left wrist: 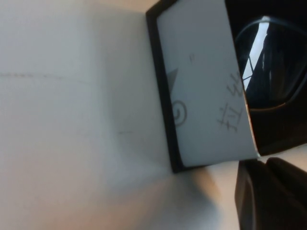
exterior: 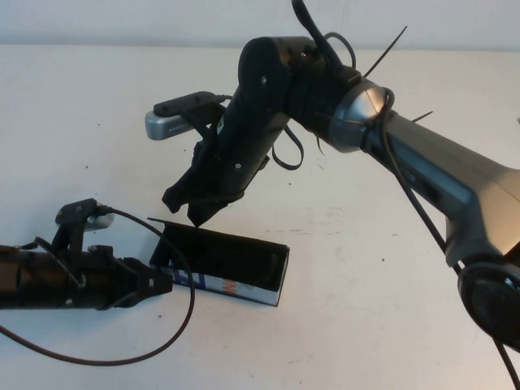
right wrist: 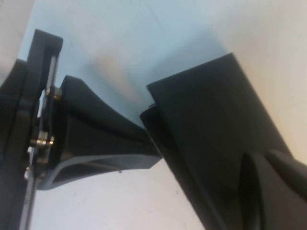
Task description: Return glasses to glasses case
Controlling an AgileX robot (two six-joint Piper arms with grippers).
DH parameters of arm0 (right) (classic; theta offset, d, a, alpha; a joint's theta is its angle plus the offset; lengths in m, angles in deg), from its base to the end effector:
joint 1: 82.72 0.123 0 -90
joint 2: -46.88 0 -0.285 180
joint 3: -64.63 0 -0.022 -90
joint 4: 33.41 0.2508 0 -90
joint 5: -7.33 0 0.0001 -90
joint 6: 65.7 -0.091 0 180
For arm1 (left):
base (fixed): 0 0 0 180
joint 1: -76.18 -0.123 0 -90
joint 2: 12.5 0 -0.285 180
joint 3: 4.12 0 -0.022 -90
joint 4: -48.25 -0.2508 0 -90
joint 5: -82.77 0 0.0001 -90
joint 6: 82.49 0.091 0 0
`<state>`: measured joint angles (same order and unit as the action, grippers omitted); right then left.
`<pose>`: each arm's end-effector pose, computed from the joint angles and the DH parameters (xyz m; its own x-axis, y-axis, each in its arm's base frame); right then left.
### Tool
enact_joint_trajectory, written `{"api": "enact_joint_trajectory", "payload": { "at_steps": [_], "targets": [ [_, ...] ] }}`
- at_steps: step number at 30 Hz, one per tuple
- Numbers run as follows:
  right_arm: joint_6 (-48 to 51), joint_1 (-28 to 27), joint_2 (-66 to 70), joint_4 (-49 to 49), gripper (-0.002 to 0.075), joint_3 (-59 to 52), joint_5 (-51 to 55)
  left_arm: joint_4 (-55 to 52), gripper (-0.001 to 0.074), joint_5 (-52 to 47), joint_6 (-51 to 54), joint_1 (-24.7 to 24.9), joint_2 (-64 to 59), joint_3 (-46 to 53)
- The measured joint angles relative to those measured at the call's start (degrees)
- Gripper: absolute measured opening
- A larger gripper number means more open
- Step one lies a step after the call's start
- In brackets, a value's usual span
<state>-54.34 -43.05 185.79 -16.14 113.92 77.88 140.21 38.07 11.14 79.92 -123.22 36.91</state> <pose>0.3657 0.3364 0.2522 -0.6515 -0.6587 -0.3763 -0.7542 0.6161 0.2272 0.2667 -0.0816 0.1232 -0.8563 0.0668 -0.5121 0.4122 0.6857 -0.5999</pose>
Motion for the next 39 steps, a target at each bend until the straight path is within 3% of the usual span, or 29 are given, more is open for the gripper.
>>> {"api": "enact_joint_trajectory", "payload": {
  "at_steps": [7, 19, 28, 39],
  "targets": [
    [-2.3, 1.0, 0.3, -1.4, -0.0011, -1.2, 0.1, -5.7, -0.0001, 0.9, -5.2, 0.0, 2.8, 0.0],
    [-2.3, 1.0, 0.0, 1.1, -0.0012, -9.3, -0.9, -21.4, -0.0001, 10.2, -22.3, 0.0, 20.8, 0.0],
    [-1.6, 1.0, -2.7, 0.5, -0.0011, -9.8, -0.4, -17.8, -0.0001, 11.1, -18.7, 0.0, 36.2, 1.6],
    [-1.5, 1.0, -19.4, -3.7, -0.0011, -12.6, 0.0, -10.8, -0.0001, 27.1, -11.0, 0.0, 71.3, 13.9]
  ]
}}
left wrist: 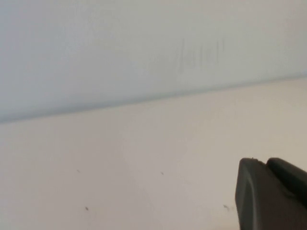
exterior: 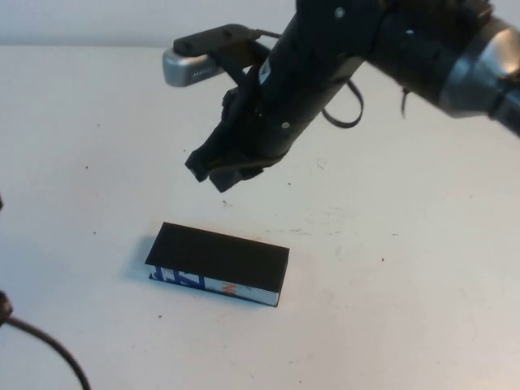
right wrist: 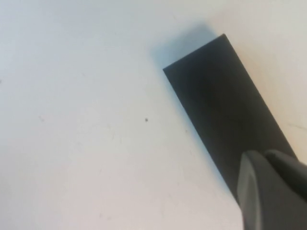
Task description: Return glasses to glasses case
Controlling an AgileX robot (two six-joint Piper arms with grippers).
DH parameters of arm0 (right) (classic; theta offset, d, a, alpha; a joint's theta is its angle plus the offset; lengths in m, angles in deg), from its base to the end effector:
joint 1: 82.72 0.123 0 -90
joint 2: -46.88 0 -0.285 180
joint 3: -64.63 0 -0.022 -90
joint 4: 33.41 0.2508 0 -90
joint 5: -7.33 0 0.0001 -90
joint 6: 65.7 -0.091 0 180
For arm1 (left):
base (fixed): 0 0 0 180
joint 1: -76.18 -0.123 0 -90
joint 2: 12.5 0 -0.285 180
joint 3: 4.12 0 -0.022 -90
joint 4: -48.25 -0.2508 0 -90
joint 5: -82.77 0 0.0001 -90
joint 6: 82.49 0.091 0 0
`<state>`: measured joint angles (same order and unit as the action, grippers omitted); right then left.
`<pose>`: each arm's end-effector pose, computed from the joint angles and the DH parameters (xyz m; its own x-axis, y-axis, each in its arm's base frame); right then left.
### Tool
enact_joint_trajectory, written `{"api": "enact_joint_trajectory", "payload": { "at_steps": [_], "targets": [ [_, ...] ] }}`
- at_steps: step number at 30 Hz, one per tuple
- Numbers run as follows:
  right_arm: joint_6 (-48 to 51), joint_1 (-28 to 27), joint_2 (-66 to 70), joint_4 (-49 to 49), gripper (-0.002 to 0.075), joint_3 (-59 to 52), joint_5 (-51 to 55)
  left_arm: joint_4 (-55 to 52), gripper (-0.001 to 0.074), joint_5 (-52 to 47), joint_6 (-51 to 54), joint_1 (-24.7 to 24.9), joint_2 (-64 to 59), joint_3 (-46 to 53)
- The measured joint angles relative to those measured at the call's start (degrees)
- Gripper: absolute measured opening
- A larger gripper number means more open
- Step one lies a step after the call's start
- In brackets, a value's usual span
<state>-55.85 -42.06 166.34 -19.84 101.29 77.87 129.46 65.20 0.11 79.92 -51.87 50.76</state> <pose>0.3105 0.2933 0.3454 -0.6068 -0.6389 -0.4728 -0.7709 0.6181 0.1542 0.1156 -0.0349 0.2965 -0.1106 0.0375 -0.9932 0.3614 0.9324 -0.0050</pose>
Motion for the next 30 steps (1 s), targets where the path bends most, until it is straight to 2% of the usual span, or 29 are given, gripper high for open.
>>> {"api": "enact_joint_trajectory", "payload": {
  "at_steps": [8, 13, 23, 30],
  "targets": [
    [-4.7, 0.0, -18.4, -5.3, -0.0011, -16.3, -0.2, 1.5, -0.0001, 11.9, 0.2, 0.0, 21.8, 8.2],
    [-9.1, 0.0, -32.1, -8.9, -0.0011, -31.2, -6.3, 1.9, -0.0001, 14.9, 0.2, 0.0, 30.5, 12.6],
    [-12.0, 0.0, -62.3, -9.7, -0.0012, -63.1, -27.9, 2.1, -0.0001, 14.7, 0.2, 0.0, 32.2, 22.6],
    [-13.3, 0.0, -80.3, -9.7, -0.0011, -78.9, -41.3, 2.2, -0.0001, 14.5, 0.4, 0.0, 32.2, 23.8]
  ]
}}
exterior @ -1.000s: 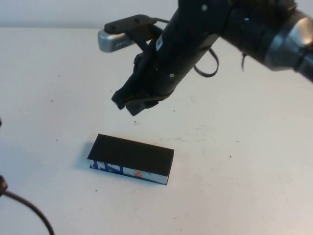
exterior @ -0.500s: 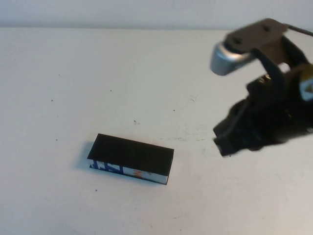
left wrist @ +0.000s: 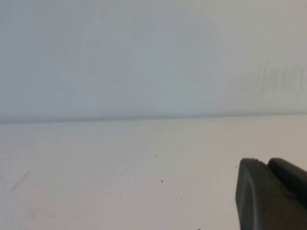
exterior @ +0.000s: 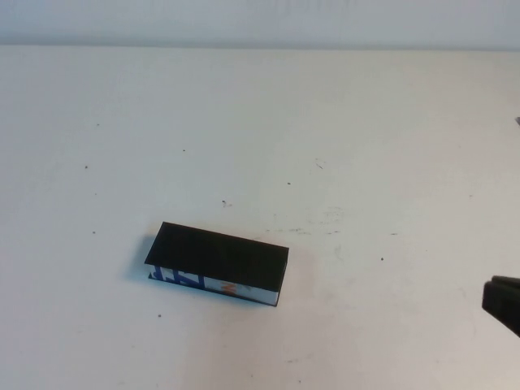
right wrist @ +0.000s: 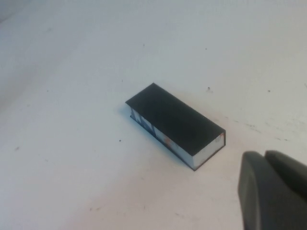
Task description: Return glasses to glasses case
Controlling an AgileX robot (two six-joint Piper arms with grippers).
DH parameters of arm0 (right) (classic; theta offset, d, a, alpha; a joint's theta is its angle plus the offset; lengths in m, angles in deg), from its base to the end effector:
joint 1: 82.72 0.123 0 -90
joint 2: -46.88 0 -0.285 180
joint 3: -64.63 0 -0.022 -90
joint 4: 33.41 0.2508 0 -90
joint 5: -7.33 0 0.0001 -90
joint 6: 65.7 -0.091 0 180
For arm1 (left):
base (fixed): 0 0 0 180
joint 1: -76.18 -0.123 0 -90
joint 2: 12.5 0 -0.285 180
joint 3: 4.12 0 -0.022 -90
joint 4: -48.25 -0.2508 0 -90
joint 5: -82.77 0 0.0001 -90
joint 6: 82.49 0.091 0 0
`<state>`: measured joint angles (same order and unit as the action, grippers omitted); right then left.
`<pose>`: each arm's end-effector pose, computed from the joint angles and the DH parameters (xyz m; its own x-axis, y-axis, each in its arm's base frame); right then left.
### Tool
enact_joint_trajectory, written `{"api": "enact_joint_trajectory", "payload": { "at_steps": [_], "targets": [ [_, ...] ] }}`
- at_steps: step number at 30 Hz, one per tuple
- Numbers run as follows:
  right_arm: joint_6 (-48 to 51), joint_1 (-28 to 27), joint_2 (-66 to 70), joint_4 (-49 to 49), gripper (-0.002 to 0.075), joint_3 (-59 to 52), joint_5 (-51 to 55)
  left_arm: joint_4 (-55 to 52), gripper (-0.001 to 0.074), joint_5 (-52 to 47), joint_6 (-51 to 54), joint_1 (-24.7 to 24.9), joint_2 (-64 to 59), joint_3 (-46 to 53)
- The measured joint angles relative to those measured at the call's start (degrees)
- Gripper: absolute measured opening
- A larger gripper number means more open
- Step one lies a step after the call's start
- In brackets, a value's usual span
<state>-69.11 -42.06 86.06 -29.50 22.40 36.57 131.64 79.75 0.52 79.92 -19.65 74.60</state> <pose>0.0806 0.0732 0.3302 -0.3451 -0.1399 -0.9281 -0.6384 0.7599 0.1228 0.0560 -0.0085 0.2045 0.0651 -0.0107 -0.9978 0.1177 0.9930 -0.0030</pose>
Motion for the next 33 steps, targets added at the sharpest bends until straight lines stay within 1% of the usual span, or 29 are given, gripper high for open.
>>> {"api": "enact_joint_trajectory", "payload": {
  "at_steps": [3, 6, 15, 18, 20, 22, 24, 26, 28, 30, 33],
  "targets": [
    [-0.1, 0.0, -5.5, 0.1, -0.0011, -5.2, -3.6, 0.0, -0.0001, 0.0, 0.0, 0.0, 0.0, 0.0],
    [-0.2, 0.0, -8.8, 0.2, -0.0011, -8.7, -4.9, 0.0, -0.0001, 0.0, 0.0, 0.0, 0.0, 0.0],
    [-0.1, 0.0, -10.2, -0.8, -0.0011, -14.2, -4.0, 0.1, -0.0001, 0.0, 0.0, 0.0, 0.0, 0.0],
    [-0.3, 0.0, -10.2, -4.3, -0.0012, -14.4, -3.4, 0.1, -0.0001, 0.0, 0.0, 0.0, 0.0, 0.0],
    [-2.0, 0.0, -10.2, -7.2, -0.0012, -14.5, -3.7, 0.1, -0.0001, 0.0, 0.0, 0.0, 0.0, 0.0],
    [-6.0, 0.0, -10.2, -11.5, -0.0012, -14.6, -3.9, 0.1, -0.0001, 0.0, 0.0, 0.0, 0.0, 0.0],
    [-13.1, -0.5, -10.7, -18.0, -0.0012, -15.6, -4.3, 0.1, -0.0001, 0.0, 0.0, 0.0, 0.0, 0.0],
    [-19.3, -4.1, -11.4, -23.8, -0.0012, -17.6, -5.7, 0.1, -0.0001, 0.0, 0.0, 0.0, 0.0, 0.0],
    [-23.2, -10.0, -12.4, -26.9, -0.0012, -20.9, -9.3, 0.1, -0.0001, 0.1, 0.0, 0.0, 0.0, 0.0],
    [-24.9, -18.2, -14.6, -28.8, -0.0012, -25.2, -14.9, 0.1, -0.0001, 0.3, 0.0, 0.0, 0.0, 0.0],
    [-25.6, -28.9, -19.6, -29.9, -0.0011, -31.1, -22.7, 0.1, -0.0001, 0.4, 0.0, 0.0, 0.0, 0.0]
  ]
}}
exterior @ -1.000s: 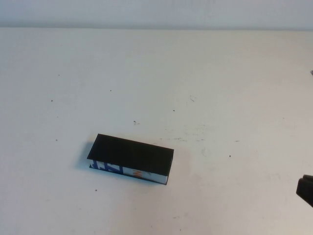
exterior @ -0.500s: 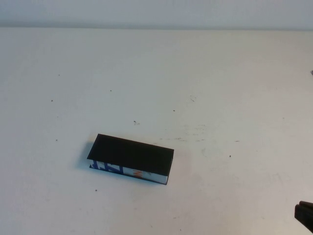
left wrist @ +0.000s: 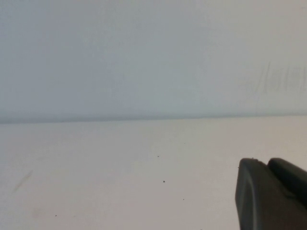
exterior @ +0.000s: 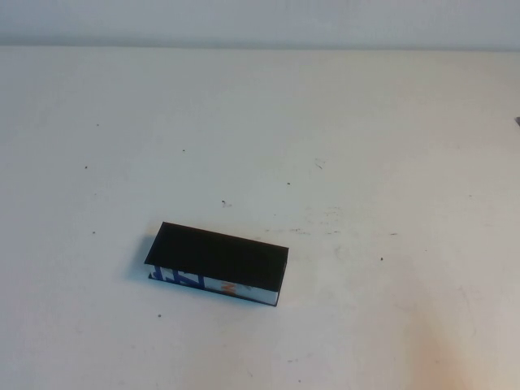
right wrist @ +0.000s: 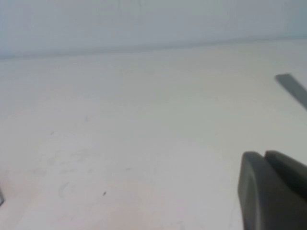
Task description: Return glasses to glasses case
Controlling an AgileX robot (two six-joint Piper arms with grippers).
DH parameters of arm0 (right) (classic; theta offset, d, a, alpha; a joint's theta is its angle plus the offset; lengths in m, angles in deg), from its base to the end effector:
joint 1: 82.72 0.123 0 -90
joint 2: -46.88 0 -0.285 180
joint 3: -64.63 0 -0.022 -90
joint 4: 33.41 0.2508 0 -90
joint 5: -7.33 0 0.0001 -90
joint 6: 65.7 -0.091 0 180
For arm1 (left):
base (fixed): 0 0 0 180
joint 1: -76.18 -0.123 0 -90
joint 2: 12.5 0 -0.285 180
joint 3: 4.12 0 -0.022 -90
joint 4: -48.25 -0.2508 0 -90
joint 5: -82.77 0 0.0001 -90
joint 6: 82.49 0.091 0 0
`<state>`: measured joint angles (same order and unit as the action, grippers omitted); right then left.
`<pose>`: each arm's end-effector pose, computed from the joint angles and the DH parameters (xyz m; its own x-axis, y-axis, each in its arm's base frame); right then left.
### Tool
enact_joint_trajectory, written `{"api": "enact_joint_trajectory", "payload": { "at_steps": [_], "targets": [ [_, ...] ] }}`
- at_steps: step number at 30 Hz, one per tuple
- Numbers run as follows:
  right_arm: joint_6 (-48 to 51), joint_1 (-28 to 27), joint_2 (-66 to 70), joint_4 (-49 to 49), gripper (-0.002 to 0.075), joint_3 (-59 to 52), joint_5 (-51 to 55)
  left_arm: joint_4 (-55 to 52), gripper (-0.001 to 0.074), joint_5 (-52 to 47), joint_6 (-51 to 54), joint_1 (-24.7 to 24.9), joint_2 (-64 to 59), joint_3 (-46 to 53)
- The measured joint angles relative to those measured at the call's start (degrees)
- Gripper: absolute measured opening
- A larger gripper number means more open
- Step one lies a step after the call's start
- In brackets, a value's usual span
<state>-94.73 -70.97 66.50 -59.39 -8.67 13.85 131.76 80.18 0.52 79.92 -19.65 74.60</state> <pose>0.0723 0.0104 0.2139 -0.1580 0.0240 -0.9872 -0.1467 0.9880 0.0475 0.0561 -0.0079 0.2046 0.0658 -0.0129 -0.9977 0.1104 0.9939 -0.0056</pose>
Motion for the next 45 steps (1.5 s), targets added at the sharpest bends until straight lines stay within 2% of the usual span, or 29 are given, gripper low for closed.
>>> {"api": "enact_joint_trajectory", "payload": {
  "at_steps": [2, 5, 19, 21, 24, 27, 32, 45],
  "targets": [
    [-1.3, -4.9, -4.1, -0.4, -0.0012, -2.9, -2.9, 0.0, -0.0001, 0.0, 0.0, 0.0, 0.0, 0.0],
    [-2.9, -7.4, -9.5, -0.6, -0.0012, -5.2, -3.4, 0.0, -0.0001, 0.1, 0.0, 0.0, 0.0, 0.0],
    [-4.3, -7.7, -12.3, 0.3, -0.0011, -5.5, -2.0, 0.0, -0.0001, 0.5, 0.0, 0.0, 0.0, 0.0],
    [0.0, -7.7, -12.3, 5.3, -0.0012, -5.5, -1.1, 0.0, -0.0001, 0.5, 0.0, 0.0, 0.0, 0.0],
    [18.4, -7.7, -12.3, 21.6, -0.0012, -5.5, 2.2, 0.0, -0.0001, 0.5, 0.0, 0.0, 0.0, 0.0],
    [30.0, -7.7, -12.3, 29.5, -0.0011, -5.5, 7.9, 0.0, -0.0001, 0.5, 0.0, 0.0, 0.0, 0.0],
    [33.8, -7.7, -12.3, 32.1, -0.0012, -5.5, 13.3, 0.0, -0.0001, 0.5, 0.0, 0.0, 0.0, 0.0],
    [34.3, -7.7, -12.3, 32.4, -0.0012, -5.5, 13.4, 0.0, -0.0001, 0.5, 0.0, 0.0, 0.0, 0.0]
  ]
}}
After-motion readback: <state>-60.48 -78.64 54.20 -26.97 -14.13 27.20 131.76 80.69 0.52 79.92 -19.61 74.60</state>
